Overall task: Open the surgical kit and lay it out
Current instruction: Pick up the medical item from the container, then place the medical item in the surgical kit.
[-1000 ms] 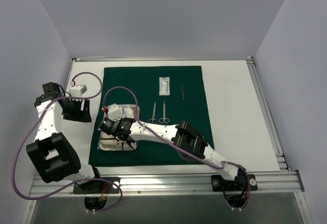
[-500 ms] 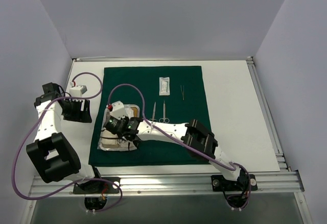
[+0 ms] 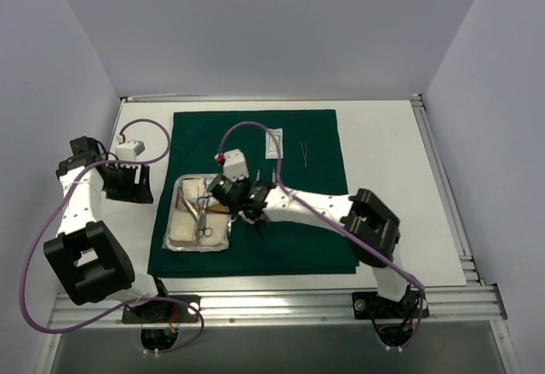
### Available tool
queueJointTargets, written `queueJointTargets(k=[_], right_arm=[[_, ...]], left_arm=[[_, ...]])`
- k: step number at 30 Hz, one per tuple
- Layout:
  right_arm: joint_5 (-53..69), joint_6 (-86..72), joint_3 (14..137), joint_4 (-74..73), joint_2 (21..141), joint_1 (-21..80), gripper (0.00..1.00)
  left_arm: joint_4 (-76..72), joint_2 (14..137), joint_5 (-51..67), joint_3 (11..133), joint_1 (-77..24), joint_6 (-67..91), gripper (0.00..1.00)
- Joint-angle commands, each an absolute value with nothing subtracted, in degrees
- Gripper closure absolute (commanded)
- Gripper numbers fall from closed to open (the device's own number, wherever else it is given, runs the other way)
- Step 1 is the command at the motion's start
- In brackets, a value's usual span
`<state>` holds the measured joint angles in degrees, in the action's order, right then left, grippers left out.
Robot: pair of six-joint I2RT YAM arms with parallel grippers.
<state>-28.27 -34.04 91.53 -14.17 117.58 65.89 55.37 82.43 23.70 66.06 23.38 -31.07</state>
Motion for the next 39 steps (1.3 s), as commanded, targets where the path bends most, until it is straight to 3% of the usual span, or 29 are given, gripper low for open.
queueJointTargets(k=[1, 6, 10, 22, 39], right_arm=[[-31.04, -32.44, 81.95, -10.38, 105.66, 59.78, 1.00], [-27.69, -30.59, 64.73, -3.36, 94.23, 50.90, 1.00], [-22.77, -29.45, 57.94, 2.63, 90.53, 45.54, 1.00], [-19.16, -26.63, 52.82, 11.51, 96.41, 42.10, 1.00], [-16.43, -22.41, 55.55, 10.72, 102.74, 38.85, 1.00]], left_arm=[[56.25, 82.26, 25.75, 68.64, 23.82, -31.38, 0.24], [55.99, 83.14, 25.58, 68.73, 23.82, -31.03, 0.24], [55.90, 84.02, 25.49, 69.34, 23.82, -30.41, 0.24], [55.72, 84.99, 25.23, 68.99, 23.82, -30.15, 0.24], [55.99, 85.17, 24.79, 69.26, 23.82, -30.15, 0.24]])
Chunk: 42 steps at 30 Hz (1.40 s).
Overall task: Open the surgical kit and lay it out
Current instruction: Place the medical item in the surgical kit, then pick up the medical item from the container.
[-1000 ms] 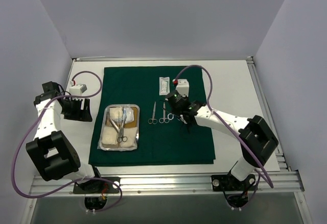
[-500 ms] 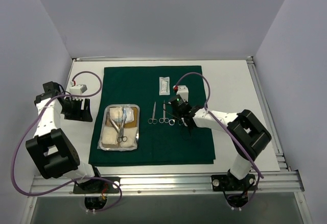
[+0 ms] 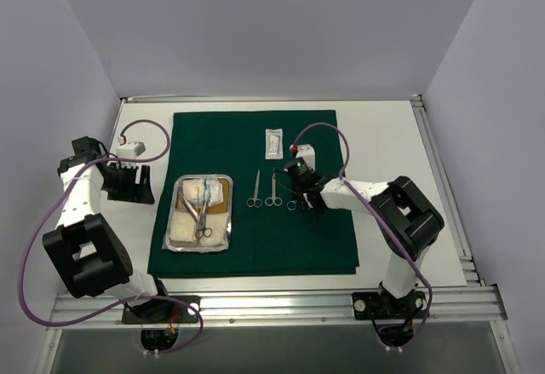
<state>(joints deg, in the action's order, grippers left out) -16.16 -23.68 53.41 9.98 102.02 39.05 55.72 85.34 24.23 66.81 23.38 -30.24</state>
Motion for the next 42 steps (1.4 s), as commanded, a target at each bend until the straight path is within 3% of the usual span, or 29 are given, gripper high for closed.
queueJointTargets(k=[1, 7, 24, 31, 34, 42], right_arm=[[-16.35, -22.24, 55.98, 10.72, 103.01, 38.76, 1.00], [-16.35, -21.62, 58.45, 8.79, 104.15, 38.85, 1.00], [-20.38, -22.06, 60.64, 3.52, 97.74, 39.81, 0.80], [-28.74, -28.03, 66.96, 0.26, 94.74, 50.94, 0.73], [-26.99, -31.63, 70.65, 5.26, 97.72, 56.93, 0.67], [-18.55, -33.49, 85.76, 10.11, 115.10, 63.98, 0.72]], left_arm=[[56.07, 85.17, 24.79, 69.26, 23.82, -30.15, 0.24], [56.07, 85.17, 24.61, 69.26, 23.82, -30.15, 0.24], [56.51, 83.50, 24.52, 68.47, 23.82, -30.50, 0.24], [56.16, 83.40, 24.78, 67.50, 23.73, -30.50, 0.24], [56.95, 84.11, 26.10, 68.03, 23.56, -29.88, 0.25], [56.87, 83.32, 26.46, 65.66, 21.54, -29.79, 0.25]])
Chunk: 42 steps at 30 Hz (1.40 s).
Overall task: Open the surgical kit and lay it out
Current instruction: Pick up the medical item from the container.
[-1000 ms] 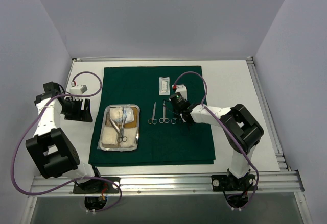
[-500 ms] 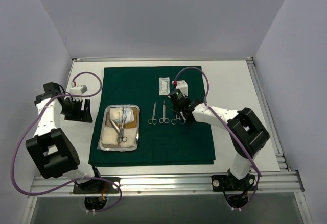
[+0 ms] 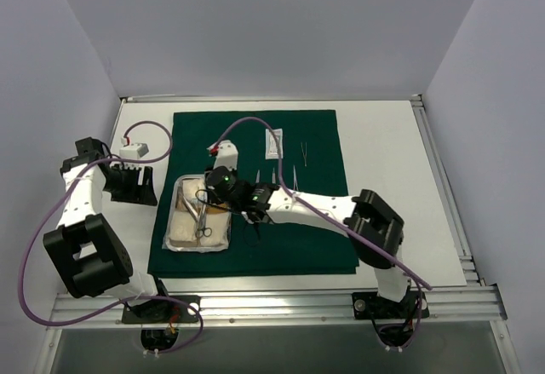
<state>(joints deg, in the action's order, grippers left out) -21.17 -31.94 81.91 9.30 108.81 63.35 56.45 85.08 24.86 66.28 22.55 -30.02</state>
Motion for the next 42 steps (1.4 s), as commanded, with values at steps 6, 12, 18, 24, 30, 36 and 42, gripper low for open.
queueJointTargets(k=[6, 12, 18, 24, 30, 36, 42], right_arm=[[-17.05, -33.13, 96.84, 8.44, 124.70, 64.95, 0.81], [-14.77, -31.11, 104.23, 5.99, 131.12, 65.04, 0.88], [-14.76, -32.52, 106.52, 4.13, 134.47, 64.95, 0.87], [-18.63, -32.43, 106.43, 2.64, 134.56, 65.48, 0.83], [-20.48, -32.52, 106.08, 1.58, 134.73, 65.92, 0.83], [-17.76, -33.22, 106.70, 1.94, 137.10, 65.74, 0.83], [-17.40, -34.36, 107.66, 1.32, 139.39, 65.39, 0.85]], left_arm=[[56.34, 83.50, 26.46, 64.78, 20.30, -29.44, 0.25], [56.25, 83.58, 26.46, 64.60, 19.86, -29.62, 0.25], [56.16, 84.11, 25.84, 64.78, 19.95, -29.97, 0.25], [56.25, 84.29, 26.02, 64.51, 19.86, -30.50, 0.25], [56.25, 84.29, 25.58, 64.34, 19.86, -30.67, 0.26], [56.43, 84.29, 25.58, 64.69, 19.86, -30.76, 0.26], [56.34, 84.20, 25.05, 64.60, 19.86, -30.85, 0.26]])
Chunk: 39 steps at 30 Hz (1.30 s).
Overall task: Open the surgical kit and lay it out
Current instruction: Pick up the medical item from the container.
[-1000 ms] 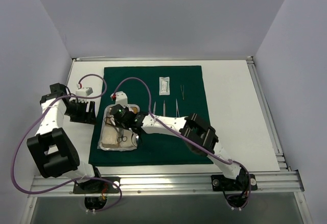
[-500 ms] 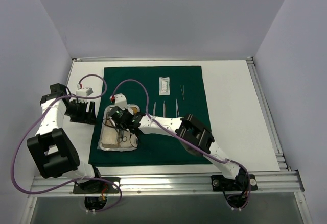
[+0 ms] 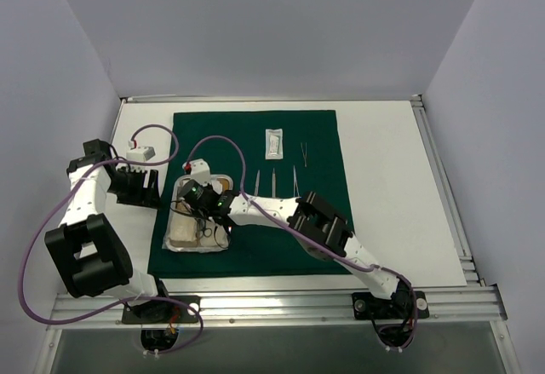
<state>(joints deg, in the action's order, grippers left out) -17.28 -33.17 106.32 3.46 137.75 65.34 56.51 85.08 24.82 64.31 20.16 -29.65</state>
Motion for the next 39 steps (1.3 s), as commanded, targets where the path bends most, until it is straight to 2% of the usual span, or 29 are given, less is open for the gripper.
queueJointTargets(k=[1, 5, 10, 17, 22, 25, 28, 31, 35, 39], right_arm=[[-17.23, -34.45, 107.67, 1.23, 139.39, 65.39, 0.88], [-17.40, -34.98, 107.58, 1.14, 137.73, 65.39, 0.96], [-17.84, -35.42, 104.87, 2.81, 131.41, 65.92, 1.00], [-17.76, -35.07, 98.71, 11.23, 123.50, 66.01, 1.00], [-13.90, -35.86, 97.82, 14.32, 123.05, 65.48, 1.00], [-15.63, -34.81, 97.12, 14.24, 121.12, 64.95, 1.00], [-20.29, -30.61, 95.10, 9.60, 116.38, 62.24, 1.00], [-20.83, -26.22, 91.85, 2.83, 111.54, 55.39, 1.00], [-28.89, -20.32, 86.84, -4.73, 107.58, 47.13, 1.00], [-29.00, -16.88, 83.50, -3.17, 108.28, 37.91, 1.00]], left_arm=[[56.42, 84.20, 25.05, 64.60, 19.95, -30.94, 0.26], [56.25, 84.29, 24.70, 64.42, 19.86, -30.94, 0.26], [56.25, 84.29, 24.52, 64.60, 19.95, -31.03, 0.26], [56.51, 84.29, 24.52, 65.30, 19.86, -30.94, 0.26], [56.78, 83.85, 24.43, 65.30, 20.04, -31.11, 0.26], [56.78, 83.67, 24.26, 65.21, 19.95, -31.11, 0.26], [56.78, 83.58, 24.17, 65.13, 19.95, -31.20, 0.26], [56.60, 83.58, 24.08, 65.04, 19.95, -31.29, 0.26], [56.08, 83.93, 23.82, 65.04, 19.95, -31.03, 0.26], [55.81, 85.25, 23.91, 65.65, 19.95, -30.50, 0.26]])
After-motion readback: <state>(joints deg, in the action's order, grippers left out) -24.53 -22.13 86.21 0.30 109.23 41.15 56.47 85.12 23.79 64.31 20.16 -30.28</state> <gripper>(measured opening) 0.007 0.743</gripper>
